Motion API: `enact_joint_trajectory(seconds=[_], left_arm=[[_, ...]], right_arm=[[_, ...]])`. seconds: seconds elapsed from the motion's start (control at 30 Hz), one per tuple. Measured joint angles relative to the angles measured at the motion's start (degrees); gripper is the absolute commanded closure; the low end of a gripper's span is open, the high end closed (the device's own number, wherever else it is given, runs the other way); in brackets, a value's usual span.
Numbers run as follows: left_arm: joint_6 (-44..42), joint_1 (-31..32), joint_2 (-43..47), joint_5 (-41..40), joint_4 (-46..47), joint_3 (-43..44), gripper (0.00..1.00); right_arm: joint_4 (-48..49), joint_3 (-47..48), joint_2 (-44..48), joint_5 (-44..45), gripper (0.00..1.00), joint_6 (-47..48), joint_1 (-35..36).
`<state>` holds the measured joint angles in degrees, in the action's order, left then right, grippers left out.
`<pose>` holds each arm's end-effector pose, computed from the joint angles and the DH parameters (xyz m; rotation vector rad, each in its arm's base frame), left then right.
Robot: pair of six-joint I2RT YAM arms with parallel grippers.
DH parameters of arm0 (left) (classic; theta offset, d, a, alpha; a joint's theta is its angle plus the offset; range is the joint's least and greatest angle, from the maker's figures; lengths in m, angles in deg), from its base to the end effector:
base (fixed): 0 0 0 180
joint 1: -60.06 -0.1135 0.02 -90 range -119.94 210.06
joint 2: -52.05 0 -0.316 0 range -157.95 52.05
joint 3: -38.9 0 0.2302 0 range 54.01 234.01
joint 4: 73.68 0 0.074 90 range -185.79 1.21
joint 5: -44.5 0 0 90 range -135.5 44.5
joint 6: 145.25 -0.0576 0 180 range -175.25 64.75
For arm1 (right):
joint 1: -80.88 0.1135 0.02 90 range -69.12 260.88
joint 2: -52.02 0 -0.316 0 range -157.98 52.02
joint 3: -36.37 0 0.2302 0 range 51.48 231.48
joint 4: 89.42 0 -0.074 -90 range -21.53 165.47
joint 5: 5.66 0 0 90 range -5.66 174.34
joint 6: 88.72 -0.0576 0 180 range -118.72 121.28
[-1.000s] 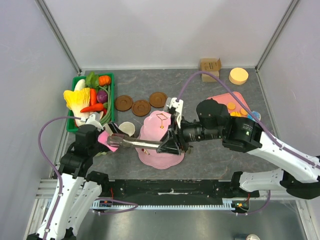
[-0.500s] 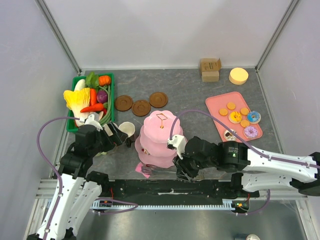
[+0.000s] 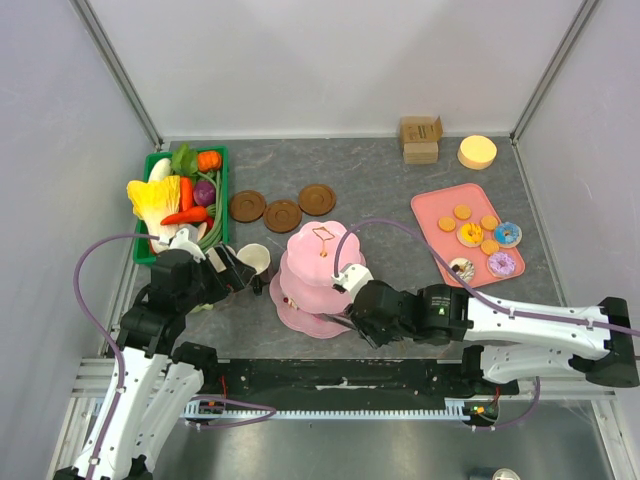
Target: Serve the afternoon tea
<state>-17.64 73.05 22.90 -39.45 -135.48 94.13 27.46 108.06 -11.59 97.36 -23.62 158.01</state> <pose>0.0545 -0.0188 0.2920 -0.4214 2.2179 -0.6022 0.0532 0.1746 0.3223 -1.0408 2.3314 0.4414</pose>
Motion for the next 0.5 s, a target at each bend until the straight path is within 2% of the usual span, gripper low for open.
enact_joint_trajectory(seconds=[0.23, 0.5], left_arm=[[0.0, 0.0, 0.0, 0.0, 0.0, 0.0, 0.01], [0.0, 0.0, -0.2, 0.0, 0.0, 0.0, 0.01]], right_arm=[[-0.8, -1.8, -1.2, 4.3, 0.53, -1.0, 0.0], [-1.2, -1.9, -1.4, 5.4, 0.44, -1.6, 0.0]])
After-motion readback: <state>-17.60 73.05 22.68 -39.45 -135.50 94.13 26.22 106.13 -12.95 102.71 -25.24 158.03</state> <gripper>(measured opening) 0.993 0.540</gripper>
